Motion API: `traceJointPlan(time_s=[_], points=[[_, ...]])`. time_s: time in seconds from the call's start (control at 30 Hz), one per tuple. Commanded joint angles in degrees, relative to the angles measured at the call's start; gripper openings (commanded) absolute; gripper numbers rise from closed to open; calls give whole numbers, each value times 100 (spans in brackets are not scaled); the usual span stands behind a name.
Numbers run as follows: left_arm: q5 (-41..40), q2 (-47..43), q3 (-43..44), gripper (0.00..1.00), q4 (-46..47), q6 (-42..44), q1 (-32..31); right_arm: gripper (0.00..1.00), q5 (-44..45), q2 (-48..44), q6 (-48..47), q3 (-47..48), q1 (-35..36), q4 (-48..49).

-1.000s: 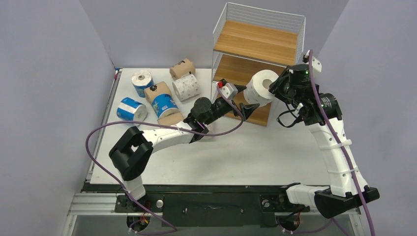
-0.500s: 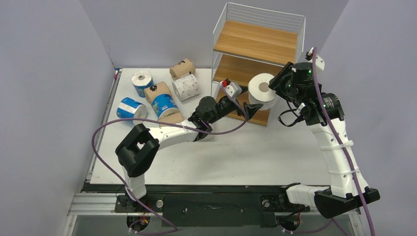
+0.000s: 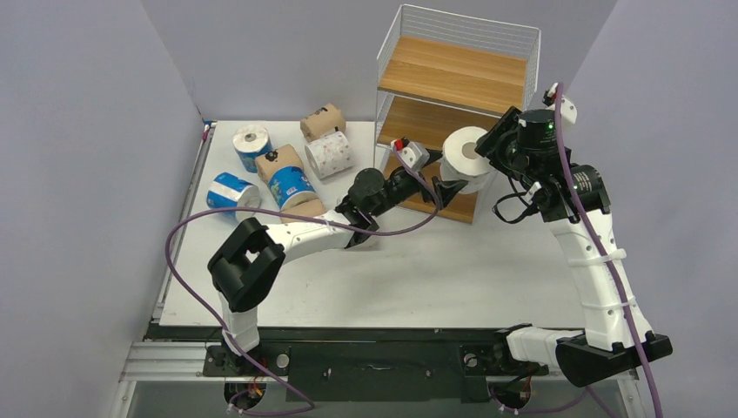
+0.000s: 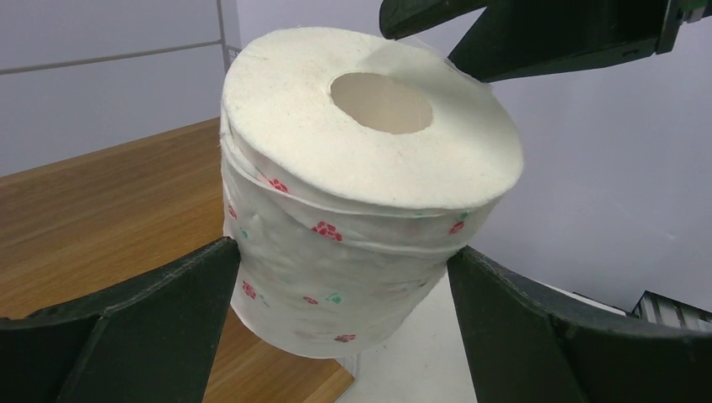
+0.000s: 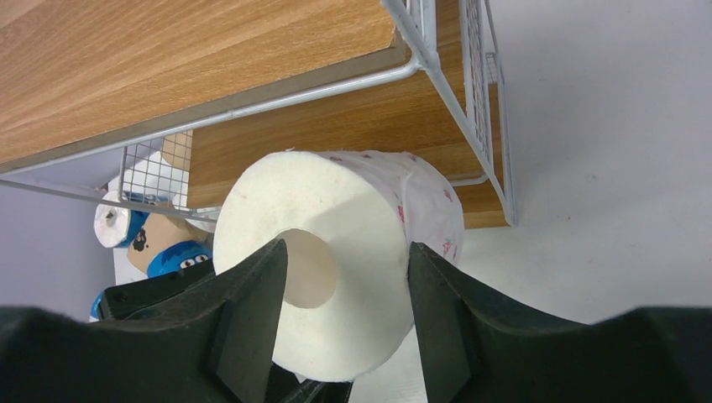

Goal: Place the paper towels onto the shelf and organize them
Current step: Place the paper towel on the shelf.

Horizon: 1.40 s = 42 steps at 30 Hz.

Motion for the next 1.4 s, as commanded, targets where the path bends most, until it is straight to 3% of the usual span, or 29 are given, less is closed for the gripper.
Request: traceJointPlan(time_s=[0.0, 0.5, 1.0, 1.37], points=[[-131, 45, 442, 91, 393, -65, 47, 52, -71, -181, -12, 152, -12, 211], [-476, 368, 1061, 91, -175, 213, 49, 65, 14, -838, -142, -159, -17, 133], [-700, 893, 1743, 92, -422, 182, 97, 64, 71, -2023, -232, -1430, -16, 617], [-692, 1098, 2183, 97, -597, -43, 142, 64, 351, -2549, -484, -1807, 73, 653]])
